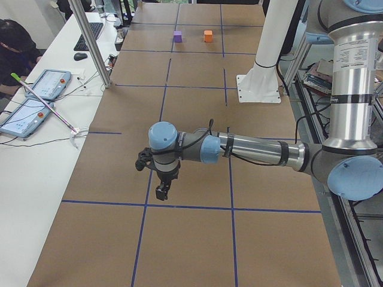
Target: Place blue block between orange and purple blocks
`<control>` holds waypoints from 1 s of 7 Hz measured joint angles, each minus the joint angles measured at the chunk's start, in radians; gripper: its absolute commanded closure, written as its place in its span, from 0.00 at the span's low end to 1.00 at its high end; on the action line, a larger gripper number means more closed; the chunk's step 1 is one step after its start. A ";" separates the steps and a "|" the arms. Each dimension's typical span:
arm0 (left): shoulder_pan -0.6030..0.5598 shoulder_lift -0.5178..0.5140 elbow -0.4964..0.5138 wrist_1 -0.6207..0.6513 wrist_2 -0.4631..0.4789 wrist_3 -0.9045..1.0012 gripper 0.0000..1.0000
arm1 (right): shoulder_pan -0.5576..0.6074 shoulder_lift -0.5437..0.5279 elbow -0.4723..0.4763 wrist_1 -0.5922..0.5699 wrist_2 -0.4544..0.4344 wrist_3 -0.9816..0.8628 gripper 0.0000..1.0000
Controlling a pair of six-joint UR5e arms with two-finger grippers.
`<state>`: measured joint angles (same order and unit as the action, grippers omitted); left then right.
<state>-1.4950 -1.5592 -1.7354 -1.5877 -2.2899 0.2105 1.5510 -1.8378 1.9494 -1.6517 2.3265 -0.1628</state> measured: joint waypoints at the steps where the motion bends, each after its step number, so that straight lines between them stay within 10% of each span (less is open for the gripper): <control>1: 0.026 -0.035 0.017 -0.052 -0.003 -0.009 0.00 | 0.000 0.001 -0.001 0.000 0.000 0.000 0.00; 7: 0.544 -0.073 0.037 -0.453 0.090 -0.729 0.00 | 0.000 0.003 -0.001 0.001 0.001 0.000 0.00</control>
<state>-0.9506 -1.6324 -1.6979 -2.0407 -2.1996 -0.5181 1.5509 -1.8346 1.9484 -1.6511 2.3270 -0.1626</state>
